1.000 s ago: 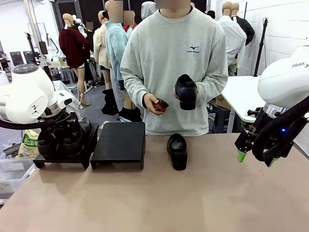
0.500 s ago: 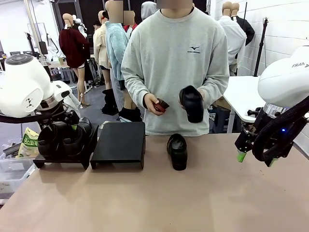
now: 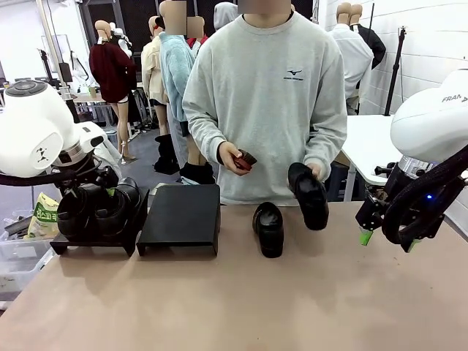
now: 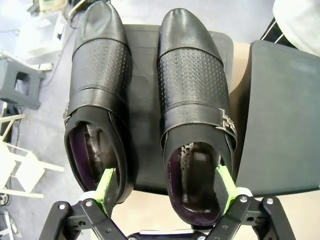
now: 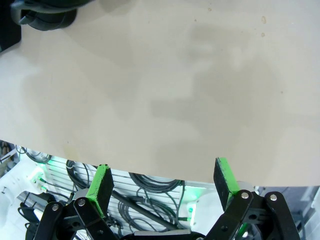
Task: Organize the shoes by placing them on the stand.
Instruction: Place the Shoe from the middle of the table onto the Shoes Stand, then pick up one Shoe and place it in the middle of the table.
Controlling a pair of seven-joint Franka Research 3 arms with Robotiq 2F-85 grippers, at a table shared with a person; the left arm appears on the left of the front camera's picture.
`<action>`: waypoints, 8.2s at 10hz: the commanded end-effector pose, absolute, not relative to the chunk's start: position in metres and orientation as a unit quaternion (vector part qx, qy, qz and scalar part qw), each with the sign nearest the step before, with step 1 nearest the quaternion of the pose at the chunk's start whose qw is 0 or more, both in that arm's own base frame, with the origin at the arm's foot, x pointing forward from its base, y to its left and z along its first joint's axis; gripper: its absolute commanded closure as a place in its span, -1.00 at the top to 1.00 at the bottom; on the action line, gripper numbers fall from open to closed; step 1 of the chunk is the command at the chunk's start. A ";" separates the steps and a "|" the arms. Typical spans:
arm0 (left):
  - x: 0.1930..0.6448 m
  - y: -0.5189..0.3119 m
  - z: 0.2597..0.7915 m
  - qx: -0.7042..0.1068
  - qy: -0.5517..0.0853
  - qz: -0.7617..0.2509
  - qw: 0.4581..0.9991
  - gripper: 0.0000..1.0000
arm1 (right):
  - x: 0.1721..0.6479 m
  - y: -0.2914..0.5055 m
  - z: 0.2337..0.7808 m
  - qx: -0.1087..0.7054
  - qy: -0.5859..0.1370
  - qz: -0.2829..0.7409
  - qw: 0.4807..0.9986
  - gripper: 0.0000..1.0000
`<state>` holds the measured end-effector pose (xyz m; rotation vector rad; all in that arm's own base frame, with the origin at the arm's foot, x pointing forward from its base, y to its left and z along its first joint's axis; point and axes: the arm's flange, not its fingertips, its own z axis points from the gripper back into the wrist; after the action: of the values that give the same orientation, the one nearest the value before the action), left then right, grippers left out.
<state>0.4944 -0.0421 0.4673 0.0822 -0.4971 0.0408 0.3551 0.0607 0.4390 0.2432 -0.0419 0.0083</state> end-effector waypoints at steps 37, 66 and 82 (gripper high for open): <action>0.312 -0.294 0.444 -0.057 -0.023 -0.197 0.978 1.00 | 0.355 0.061 0.438 0.121 -0.020 0.007 0.992 1.00; 0.553 -0.450 0.399 -0.049 -0.077 -0.032 0.995 1.00 | 0.355 0.061 0.438 0.121 -0.020 0.007 0.992 1.00; 0.465 -0.243 0.454 -0.085 -0.087 -0.072 0.990 1.00 | 0.419 0.215 0.485 0.121 -0.068 0.108 0.984 1.00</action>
<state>0.4790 -0.2482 0.4532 -0.1411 -0.1532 -0.1052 0.3941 0.1989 0.4872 0.2650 -0.1199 0.2321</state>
